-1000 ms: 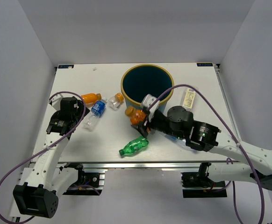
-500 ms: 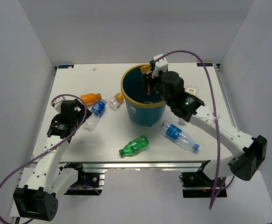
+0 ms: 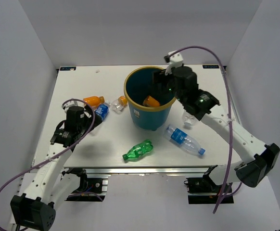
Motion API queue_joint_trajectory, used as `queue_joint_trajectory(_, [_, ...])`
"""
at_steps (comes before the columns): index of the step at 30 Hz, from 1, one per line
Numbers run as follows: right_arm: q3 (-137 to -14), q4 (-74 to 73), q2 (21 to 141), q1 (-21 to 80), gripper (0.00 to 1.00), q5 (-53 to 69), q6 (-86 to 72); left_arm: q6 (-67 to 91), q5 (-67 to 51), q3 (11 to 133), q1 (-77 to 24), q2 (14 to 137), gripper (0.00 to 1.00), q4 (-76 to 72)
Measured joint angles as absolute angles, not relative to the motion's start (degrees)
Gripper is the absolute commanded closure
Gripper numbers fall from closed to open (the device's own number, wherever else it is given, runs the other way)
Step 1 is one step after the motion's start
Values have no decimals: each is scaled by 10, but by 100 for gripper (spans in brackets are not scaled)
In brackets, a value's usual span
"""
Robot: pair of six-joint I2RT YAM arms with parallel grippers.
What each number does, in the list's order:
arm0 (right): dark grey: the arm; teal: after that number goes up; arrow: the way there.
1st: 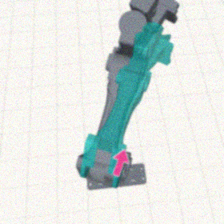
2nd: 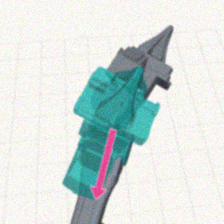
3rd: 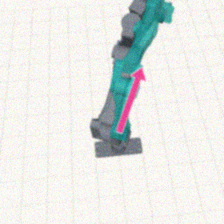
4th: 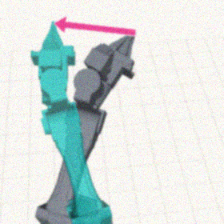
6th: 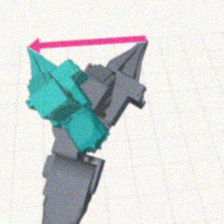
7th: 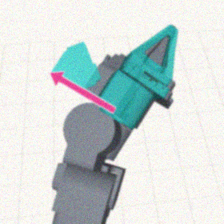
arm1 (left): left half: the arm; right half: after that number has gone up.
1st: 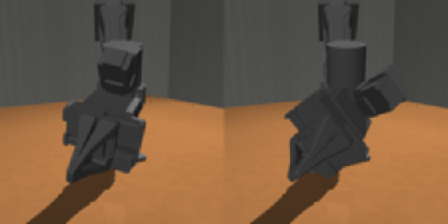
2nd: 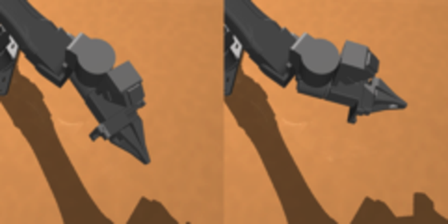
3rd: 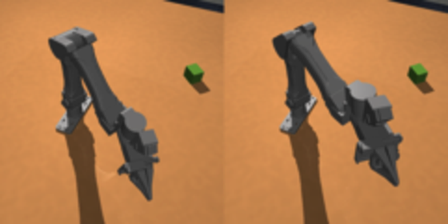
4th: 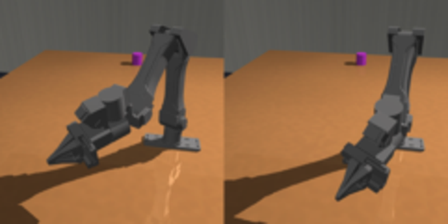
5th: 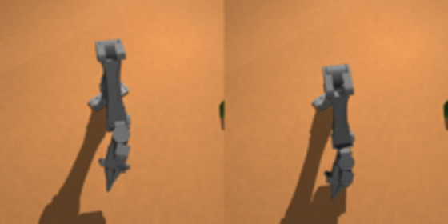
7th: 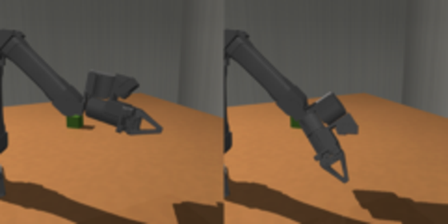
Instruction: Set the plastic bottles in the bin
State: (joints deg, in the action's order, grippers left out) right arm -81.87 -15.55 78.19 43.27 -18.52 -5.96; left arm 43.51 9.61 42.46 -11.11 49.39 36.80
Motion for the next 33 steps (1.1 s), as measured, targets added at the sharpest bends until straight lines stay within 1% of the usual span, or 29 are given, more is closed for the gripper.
queue_joint_trajectory(3, [-833, -175, 762, 373, 11, -175, -86, 430, 93, 425, -171, 477, 2, 353])
queue_joint_trajectory(6, [-821, -194, 716, 296, 11, -168, -118, 429, 84, 424, -229, 474, 2, 334])
queue_joint_trajectory(12, [-710, -208, 576, 120, 11, -126, -179, 428, 83, 380, -349, 487, 2, 292])
queue_joint_trajectory(15, [-651, -212, 534, 64, 11, -93, -200, 424, 81, 357, -423, 502, 2, 266])
queue_joint_trajectory(20, [-587, -224, 518, 48, 11, -43, -210, 418, 99, 354, -550, 592, 2, 218])
queue_joint_trajectory(23, [-566, -231, 512, 48, 11, -25, -209, 409, 119, 356, -605, 660, 2, 201])
queue_joint_trajectory(27, [-552, -236, 493, 46, 11, -2, -205, 397, 155, 376, -639, 750, 2, 197])
queue_joint_trajectory(31, [-542, -235, 468, 46, 11, 10, -201, 385, 193, 421, -660, 827, 2, 204])
queue_joint_trajectory(33, [-536, -233, 457, 45, 11, 13, -199, 381, 211, 444, -672, 858, 7, 207])
